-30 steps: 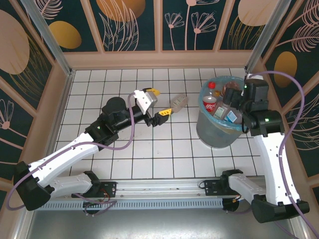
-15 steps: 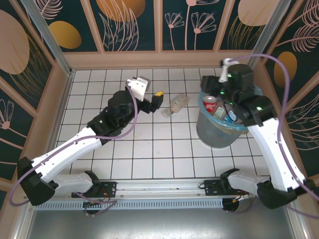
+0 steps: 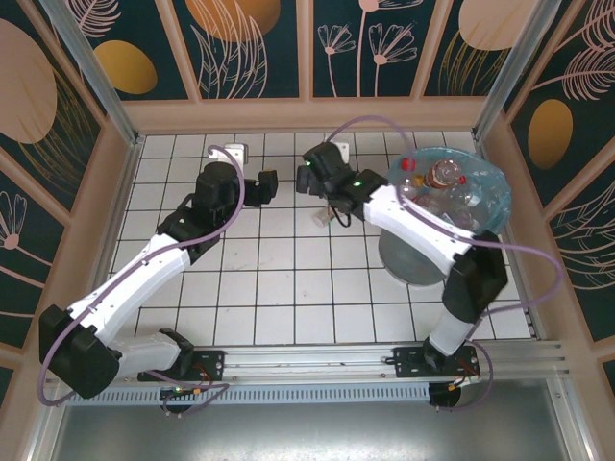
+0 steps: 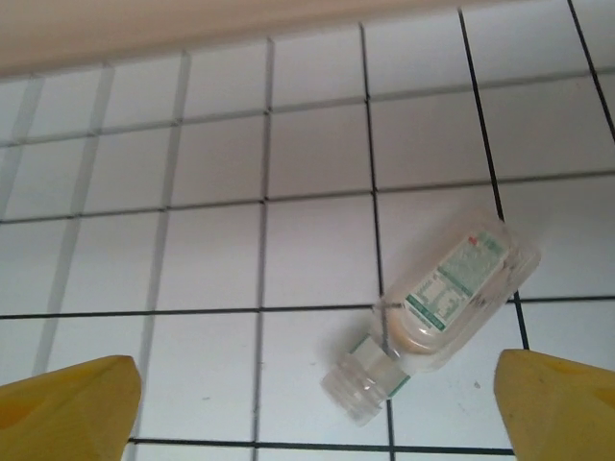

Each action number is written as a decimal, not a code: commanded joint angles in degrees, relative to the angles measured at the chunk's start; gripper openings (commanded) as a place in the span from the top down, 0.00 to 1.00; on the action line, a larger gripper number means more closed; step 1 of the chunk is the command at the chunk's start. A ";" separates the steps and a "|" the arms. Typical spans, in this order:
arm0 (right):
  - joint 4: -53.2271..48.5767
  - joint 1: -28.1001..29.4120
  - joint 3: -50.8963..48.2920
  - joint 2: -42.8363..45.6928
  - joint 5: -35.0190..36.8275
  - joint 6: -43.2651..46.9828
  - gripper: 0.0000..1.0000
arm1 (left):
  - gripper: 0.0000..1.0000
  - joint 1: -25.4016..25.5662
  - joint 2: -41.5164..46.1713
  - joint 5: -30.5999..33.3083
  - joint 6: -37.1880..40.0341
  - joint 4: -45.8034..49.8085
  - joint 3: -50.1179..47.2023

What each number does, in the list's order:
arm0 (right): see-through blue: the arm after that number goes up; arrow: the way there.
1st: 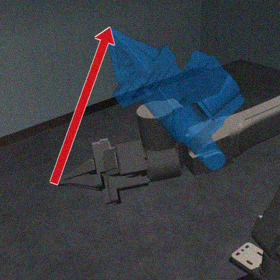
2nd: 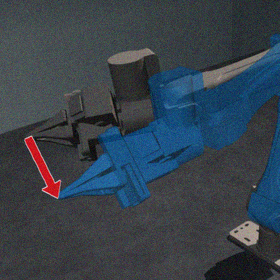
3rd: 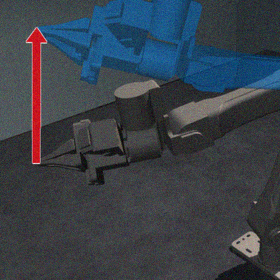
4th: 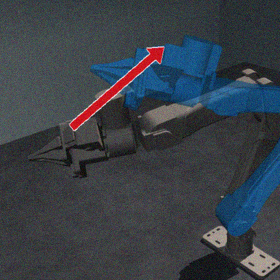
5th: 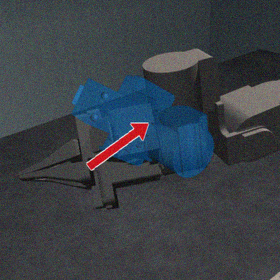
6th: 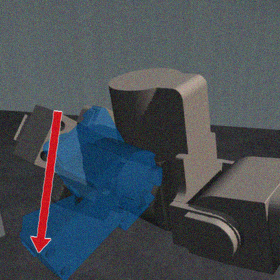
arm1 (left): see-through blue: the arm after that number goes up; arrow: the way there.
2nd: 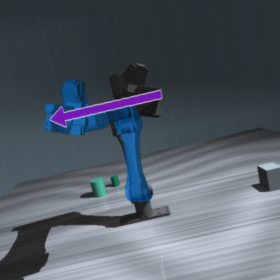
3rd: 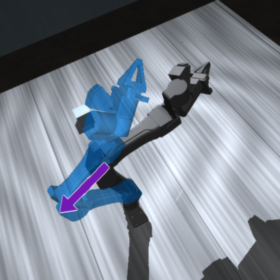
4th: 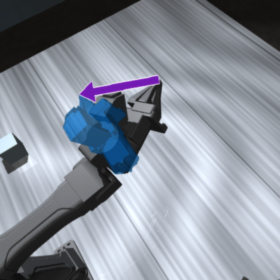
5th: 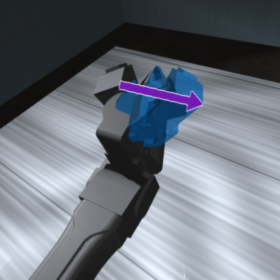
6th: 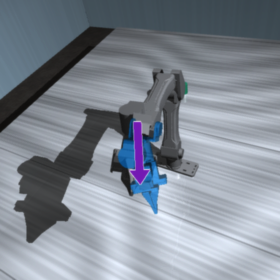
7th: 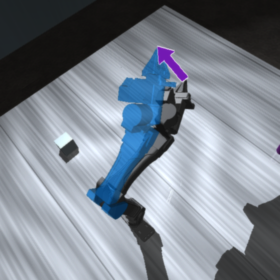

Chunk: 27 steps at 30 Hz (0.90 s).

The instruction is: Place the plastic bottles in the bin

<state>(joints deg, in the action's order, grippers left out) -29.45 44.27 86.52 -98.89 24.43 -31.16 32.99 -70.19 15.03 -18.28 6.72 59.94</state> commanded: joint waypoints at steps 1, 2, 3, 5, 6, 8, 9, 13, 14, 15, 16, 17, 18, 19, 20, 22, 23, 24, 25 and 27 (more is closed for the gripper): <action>1.85 0.16 -2.23 -4.14 6.31 -8.59 0.01 | 0.08 -0.39 2.52 -0.49 1.04 0.41 -1.59; 1.17 -0.01 -2.41 -5.43 7.29 -10.18 0.01 | 0.08 -0.40 2.96 -0.19 1.23 0.27 -1.96; 0.22 -0.32 -2.33 -6.95 7.80 -11.68 0.01 | 0.08 -0.44 3.43 -0.04 1.45 0.09 -2.48; -1.44 -0.96 -2.14 -9.68 8.61 -14.80 0.01 | 0.08 -0.41 4.12 -0.05 1.73 -0.40 -3.18; -2.83 -1.28 -1.74 -11.12 8.98 -16.63 0.01 | 0.08 -0.44 4.34 -0.05 1.87 -0.60 -3.49; -3.53 -2.13 -1.62 -13.31 8.29 -17.70 0.01 | 0.08 -0.40 4.54 0.05 1.98 -0.86 -3.77; -3.24 -2.59 -1.77 -14.13 7.54 -18.05 0.01 | 0.08 -0.39 4.53 0.06 2.02 -0.92 -3.87; -0.69 -3.98 -3.40 -15.56 6.13 -19.28 0.01 | 0.07 -0.39 4.65 -0.27 1.96 -0.92 -3.85; -0.08 -4.31 -3.70 -15.79 5.98 -19.57 0.01 | 0.07 -0.44 4.63 -0.31 1.95 -0.94 -3.87; 0.31 -4.80 -3.93 -16.03 5.94 -19.88 0.01 | 0.07 -0.44 4.71 -0.36 1.90 -1.05 -3.87; 0.95 -5.09 -4.15 -16.15 6.06 -19.91 0.01 | 0.07 -0.47 4.67 -0.39 1.84 -1.09 -3.87; 1.72 -5.55 -4.48 -16.41 6.03 -20.03 0.01 | 0.07 -0.40 4.71 -0.40 1.76 -1.18 -3.87; 2.46 -6.14 -4.66 -16.64 5.69 -19.95 0.01 | 0.07 -0.46 4.69 -0.57 1.72 -1.26 -3.87; 3.12 -6.71 -4.66 -17.01 5.36 -19.83 0.01 | 0.07 -0.44 4.63 -0.65 1.71 -1.24 -3.87; 3.62 -7.23 -4.58 -17.49 4.79 -19.69 0.01 | 0.07 -0.40 4.54 -0.68 1.60 -1.28 -3.87; 4.62 -8.19 -4.10 -18.62 3.79 -19.10 0.01 | 0.07 -0.49 4.45 -0.85 1.37 -1.42 -3.87; 5.05 -8.53 -3.57 -19.25 3.07 -18.43 0.02 | 0.07 -0.45 4.38 -0.97 1.26 -1.44 -3.89; 5.19 -8.71 -3.10 -19.78 2.29 -17.59 0.04 | 0.07 -0.41 4.36 -1.04 1.32 -1.39 -3.87; 5.47 -8.71 -2.62 -20.17 2.05 -16.82 0.05 | 0.07 -0.43 4.36 -1.05 1.23 -1.40 -3.87; 6.69 -8.77 -2.57 -20.50 0.60 -14.84 0.11 | 0.07 -0.43 4.54 -0.90 1.40 -1.35 -3.87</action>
<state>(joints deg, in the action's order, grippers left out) -24.84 35.55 82.98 -117.82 26.74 -47.81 32.88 -66.50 14.79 -17.43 6.63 56.55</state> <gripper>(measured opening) 0.913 0.926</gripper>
